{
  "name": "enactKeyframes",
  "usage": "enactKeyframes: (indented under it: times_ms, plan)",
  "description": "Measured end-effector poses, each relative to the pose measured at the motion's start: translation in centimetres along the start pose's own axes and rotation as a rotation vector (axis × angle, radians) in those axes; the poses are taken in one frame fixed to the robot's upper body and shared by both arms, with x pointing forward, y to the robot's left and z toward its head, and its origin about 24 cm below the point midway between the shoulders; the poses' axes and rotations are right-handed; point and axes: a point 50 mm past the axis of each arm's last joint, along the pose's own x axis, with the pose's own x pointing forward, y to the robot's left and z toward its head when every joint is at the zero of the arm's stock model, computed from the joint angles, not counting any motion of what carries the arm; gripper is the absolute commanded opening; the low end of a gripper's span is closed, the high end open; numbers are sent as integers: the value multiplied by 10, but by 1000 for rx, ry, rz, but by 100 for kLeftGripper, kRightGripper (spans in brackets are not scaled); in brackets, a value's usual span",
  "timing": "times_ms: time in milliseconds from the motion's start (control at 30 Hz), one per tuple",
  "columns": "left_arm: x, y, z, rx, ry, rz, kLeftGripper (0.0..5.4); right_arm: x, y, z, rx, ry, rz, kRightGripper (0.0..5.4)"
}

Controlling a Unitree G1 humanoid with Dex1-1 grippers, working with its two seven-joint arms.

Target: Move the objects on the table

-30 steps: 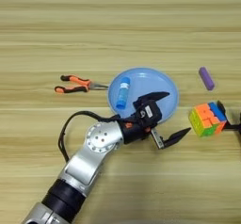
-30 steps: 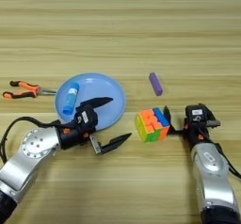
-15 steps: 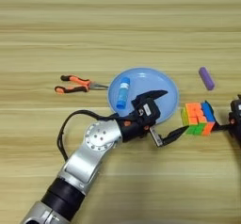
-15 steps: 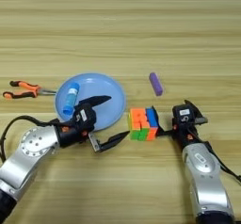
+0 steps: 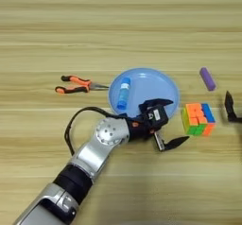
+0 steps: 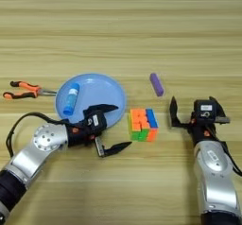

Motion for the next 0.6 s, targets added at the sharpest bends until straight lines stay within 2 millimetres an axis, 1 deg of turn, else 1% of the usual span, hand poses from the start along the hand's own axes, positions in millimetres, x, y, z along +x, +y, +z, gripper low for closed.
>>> enactKeyframes:
  times_ms: [333, 500, 600]
  plan:
    - [0, 0, 6, 19, -22, -18, 535, 0, 5, -3, 17, 20, 10, 540]
    - [0, 1, 7, 21, -25, -19, 535, -2, 21, 2, -22, 27, 100, 540]
    - [0, 2, 7, 23, -26, -22, 535, -14, 29, 3, -75, 64, 165, 540]
